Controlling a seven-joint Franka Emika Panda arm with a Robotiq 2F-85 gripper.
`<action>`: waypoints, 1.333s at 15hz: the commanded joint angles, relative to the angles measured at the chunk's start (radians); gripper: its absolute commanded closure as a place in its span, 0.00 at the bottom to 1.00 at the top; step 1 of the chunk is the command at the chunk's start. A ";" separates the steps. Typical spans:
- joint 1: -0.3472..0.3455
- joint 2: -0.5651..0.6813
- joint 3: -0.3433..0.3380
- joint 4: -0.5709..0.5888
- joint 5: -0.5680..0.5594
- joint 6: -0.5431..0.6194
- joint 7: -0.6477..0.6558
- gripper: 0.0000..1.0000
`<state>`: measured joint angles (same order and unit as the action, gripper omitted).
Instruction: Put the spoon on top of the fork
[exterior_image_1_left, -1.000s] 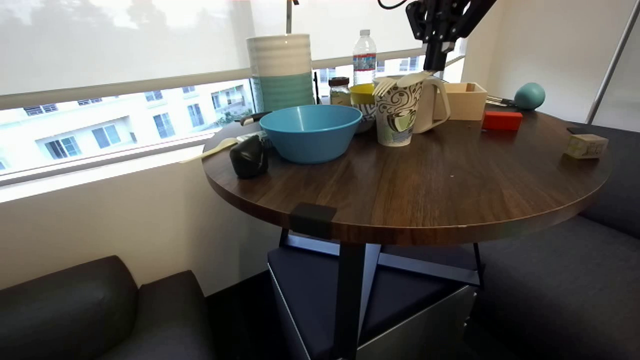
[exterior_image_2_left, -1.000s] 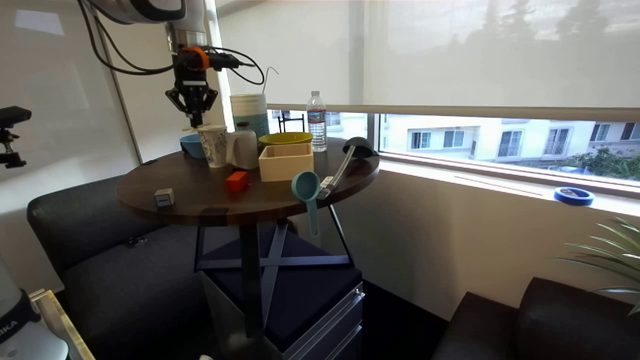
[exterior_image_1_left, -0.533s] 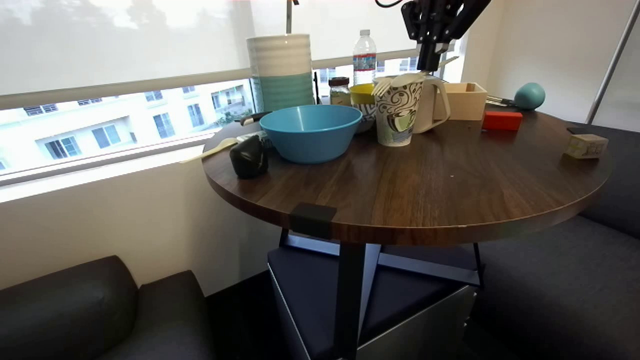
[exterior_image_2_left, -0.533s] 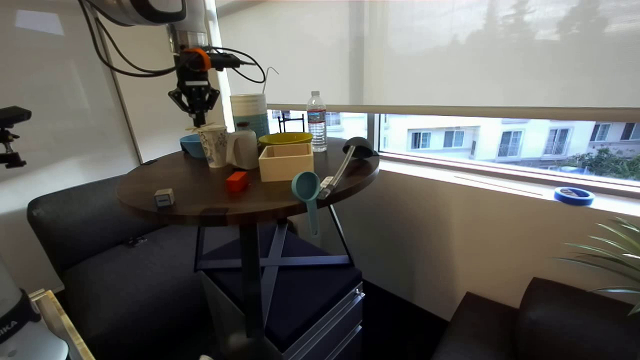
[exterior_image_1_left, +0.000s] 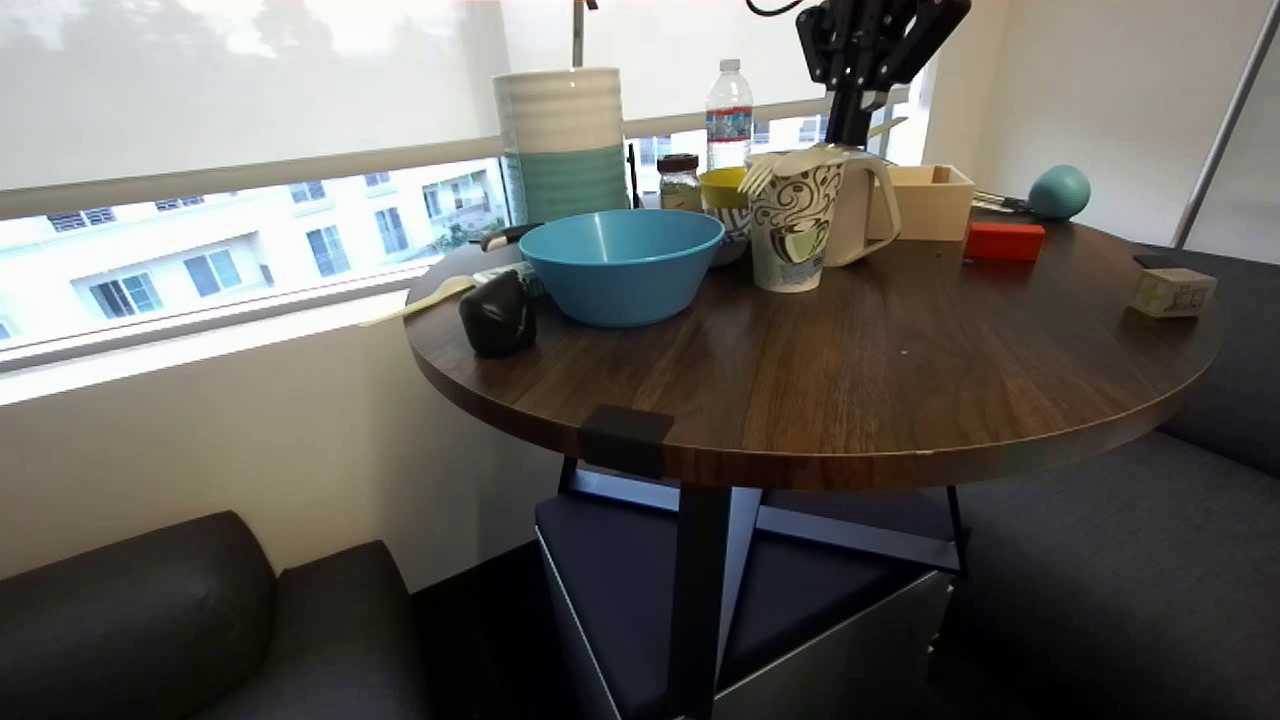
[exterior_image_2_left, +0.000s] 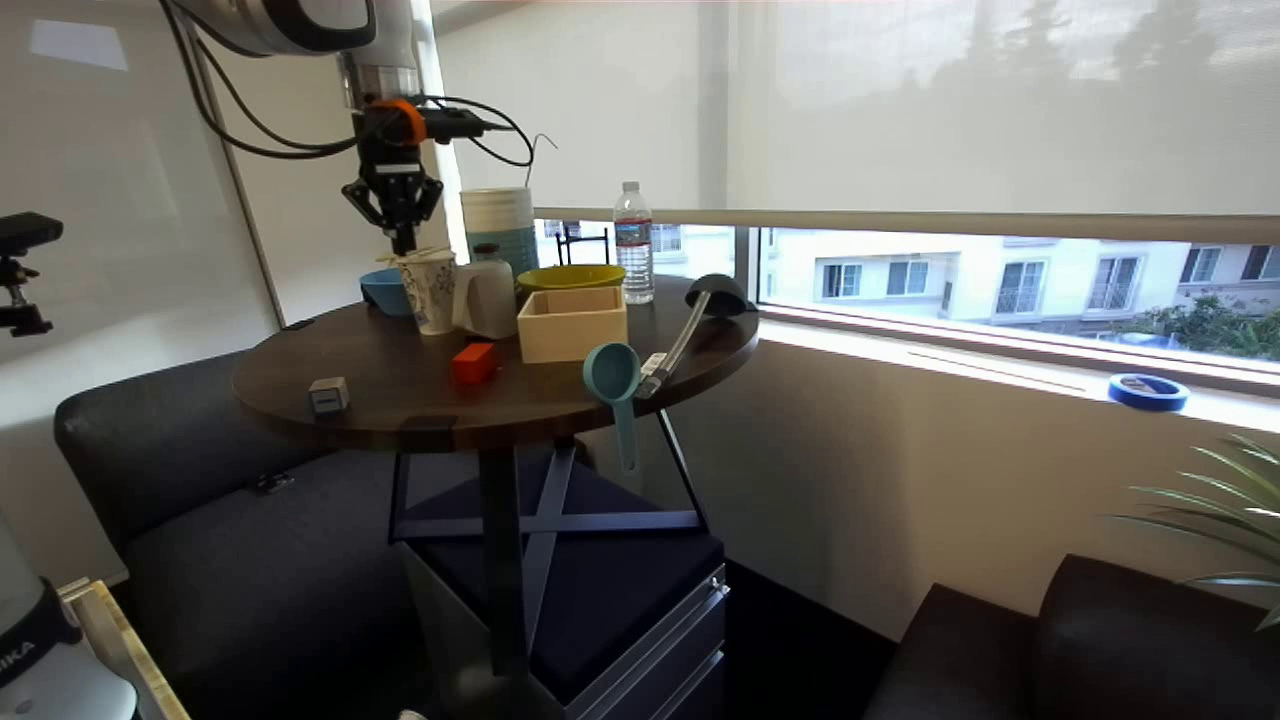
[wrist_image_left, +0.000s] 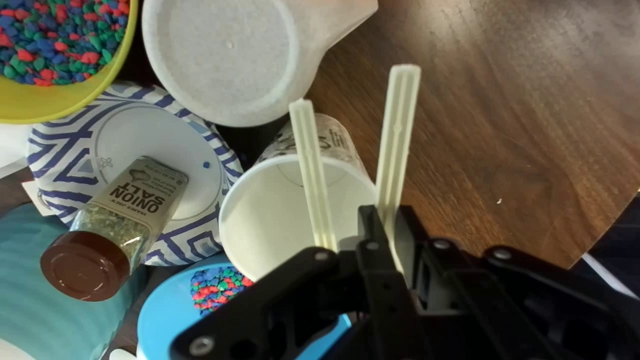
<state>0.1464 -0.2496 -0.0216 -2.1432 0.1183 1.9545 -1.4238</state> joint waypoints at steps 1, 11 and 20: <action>-0.010 0.016 0.011 0.021 -0.005 0.016 -0.002 0.97; -0.012 0.028 0.010 0.022 -0.002 0.054 0.004 0.97; -0.020 0.029 0.008 0.024 0.003 0.077 0.043 0.97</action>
<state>0.1404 -0.2380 -0.0219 -2.1420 0.1184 2.0143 -1.4035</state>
